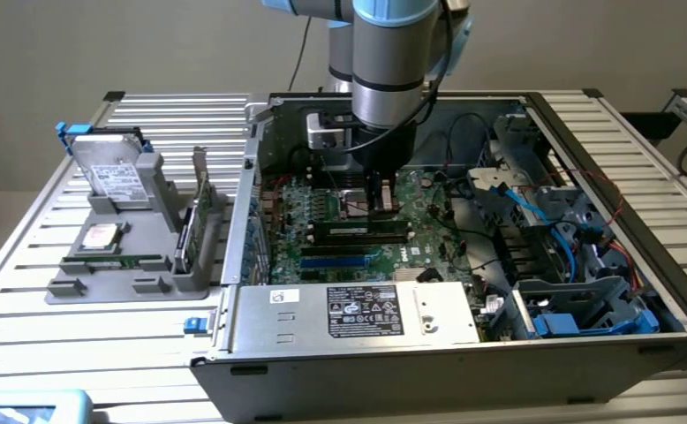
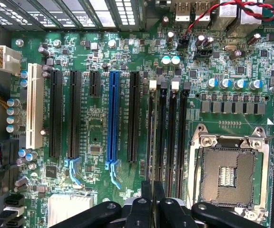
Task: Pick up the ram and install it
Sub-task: 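Insert the ram into the slot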
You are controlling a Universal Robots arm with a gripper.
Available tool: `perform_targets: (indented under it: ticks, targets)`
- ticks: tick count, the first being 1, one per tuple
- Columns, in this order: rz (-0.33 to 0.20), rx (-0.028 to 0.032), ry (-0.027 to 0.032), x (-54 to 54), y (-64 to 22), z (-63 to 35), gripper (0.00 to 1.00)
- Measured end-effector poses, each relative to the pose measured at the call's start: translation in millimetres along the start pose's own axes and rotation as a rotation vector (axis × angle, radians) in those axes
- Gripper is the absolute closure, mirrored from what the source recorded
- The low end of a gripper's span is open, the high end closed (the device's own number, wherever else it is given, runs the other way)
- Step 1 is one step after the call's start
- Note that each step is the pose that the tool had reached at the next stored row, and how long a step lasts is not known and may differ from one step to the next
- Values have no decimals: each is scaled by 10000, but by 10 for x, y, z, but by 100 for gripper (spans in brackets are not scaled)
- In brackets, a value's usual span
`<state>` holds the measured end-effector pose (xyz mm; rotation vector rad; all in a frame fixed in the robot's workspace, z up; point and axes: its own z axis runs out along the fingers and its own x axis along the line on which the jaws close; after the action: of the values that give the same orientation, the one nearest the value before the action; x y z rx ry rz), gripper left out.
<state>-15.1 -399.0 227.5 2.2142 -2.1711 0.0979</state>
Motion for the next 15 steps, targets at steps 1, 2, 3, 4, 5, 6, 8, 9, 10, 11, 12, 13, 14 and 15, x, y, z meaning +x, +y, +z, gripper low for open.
perform_targets:
  ticks: [1,2,3,4,5,6,8,9,10,11,12,13,14,15]
  targets:
    - [-3,0,0,0,0,0,87]
    - [-4,1,1,0,0,-2,87]
    - [-5,1,3,1,0,-4,87]
    - [-4,0,4,3,1,-6,87]
    - [-4,0,5,5,1,-8,87]
    - [-4,1,5,6,0,-8,87]
    - [-6,1,7,6,0,-8,87]
    - [-6,0,11,7,0,-8,87]
    - [-6,0,15,7,0,-8,87]
    - [-6,0,20,7,0,-8,87]
    - [-7,1,27,7,-1,-8,87]
    - [-6,2,28,7,0,-8,87]
    - [-5,1,28,7,0,-8,87]
    - [-6,1,28,7,0,-7,87]
